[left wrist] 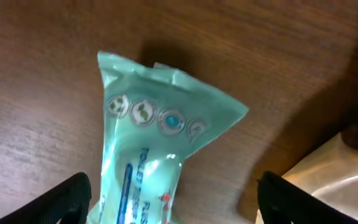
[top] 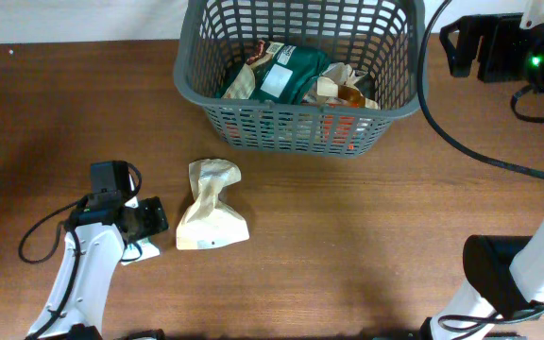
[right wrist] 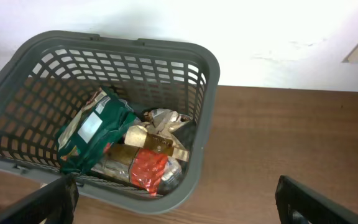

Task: Pack container
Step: 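Lift the tissue pack with the left gripper toward the basket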

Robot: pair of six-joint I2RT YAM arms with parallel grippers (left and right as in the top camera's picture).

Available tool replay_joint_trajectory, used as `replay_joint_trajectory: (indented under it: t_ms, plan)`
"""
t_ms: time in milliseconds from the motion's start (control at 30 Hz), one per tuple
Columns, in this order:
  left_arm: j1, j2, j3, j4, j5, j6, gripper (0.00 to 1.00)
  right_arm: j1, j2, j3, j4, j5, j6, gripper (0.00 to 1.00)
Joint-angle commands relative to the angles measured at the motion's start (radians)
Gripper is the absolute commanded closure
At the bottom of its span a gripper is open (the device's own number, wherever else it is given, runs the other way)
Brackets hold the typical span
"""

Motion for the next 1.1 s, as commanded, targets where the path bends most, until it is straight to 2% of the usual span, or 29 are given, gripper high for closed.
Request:
replay_joint_trajectory:
  t_ms: [0, 267, 733, 1067]
  plan:
    - [0.006, 0.035, -0.014, 0.023, 0.018, 0.026, 0.19, 0.006, 0.0, -0.003, -0.006, 0.008, 0.008, 0.01]
    - [0.024, 0.094, -0.014, 0.063, 0.018, -0.018, 0.19, 0.006, 0.0, -0.003, -0.006, 0.008, 0.008, 0.01]
    - [0.054, 0.121, -0.014, 0.109, 0.058, -0.019, 0.18, 0.005, 0.0, -0.003, -0.006, 0.008, 0.008, 0.01]
    - [0.054, 0.292, -0.02, 0.138, 0.064, -0.019, 0.18, 0.006, -0.001, -0.003, -0.006, -0.003, 0.008, 0.01]
